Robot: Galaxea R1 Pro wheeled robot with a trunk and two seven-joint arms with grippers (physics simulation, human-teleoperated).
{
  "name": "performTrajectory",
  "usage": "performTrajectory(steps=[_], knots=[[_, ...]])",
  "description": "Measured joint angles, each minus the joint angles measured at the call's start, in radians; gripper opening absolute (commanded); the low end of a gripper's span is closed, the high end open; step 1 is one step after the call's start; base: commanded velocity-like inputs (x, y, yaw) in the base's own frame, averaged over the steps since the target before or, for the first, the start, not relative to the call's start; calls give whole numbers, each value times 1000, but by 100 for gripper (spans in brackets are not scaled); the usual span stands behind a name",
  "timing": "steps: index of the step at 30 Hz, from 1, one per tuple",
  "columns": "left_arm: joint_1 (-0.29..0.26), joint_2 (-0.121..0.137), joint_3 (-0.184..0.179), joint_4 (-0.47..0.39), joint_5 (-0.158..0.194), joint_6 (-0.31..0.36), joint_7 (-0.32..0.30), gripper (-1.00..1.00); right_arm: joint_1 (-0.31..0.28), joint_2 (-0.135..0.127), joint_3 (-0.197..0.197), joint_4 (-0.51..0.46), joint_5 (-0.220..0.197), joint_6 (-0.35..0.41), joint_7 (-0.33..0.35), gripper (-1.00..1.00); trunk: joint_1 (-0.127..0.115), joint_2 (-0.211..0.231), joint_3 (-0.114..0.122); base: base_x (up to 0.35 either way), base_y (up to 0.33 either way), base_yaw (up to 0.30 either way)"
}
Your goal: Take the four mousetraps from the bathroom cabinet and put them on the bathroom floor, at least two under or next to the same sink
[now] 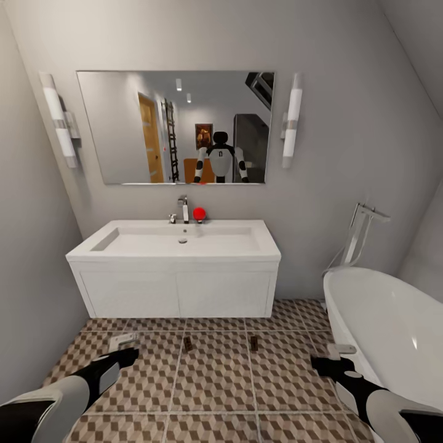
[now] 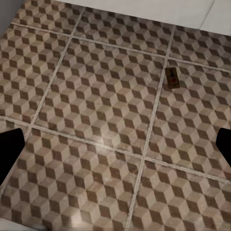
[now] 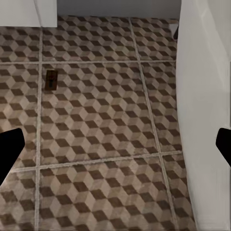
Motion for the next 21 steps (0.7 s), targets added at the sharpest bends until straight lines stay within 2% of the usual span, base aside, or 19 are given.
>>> performTrajectory(steps=[5, 15, 21], knots=[[13, 4, 0, 0, 0, 0, 0, 100, 14, -5, 0, 0, -1, 1, 0, 100, -19, 35, 16, 0, 0, 0], [80, 6, 0, 0, 0, 0, -1, 100, 67, -12, 0, 1, -1, 3, 0, 100, -58, 105, 47, 0, 0, 0], [128, 6, 0, 0, 0, -1, -1, 100, 134, -13, 0, 1, -1, 3, 0, 100, -81, 147, 66, 0, 0, 0]])
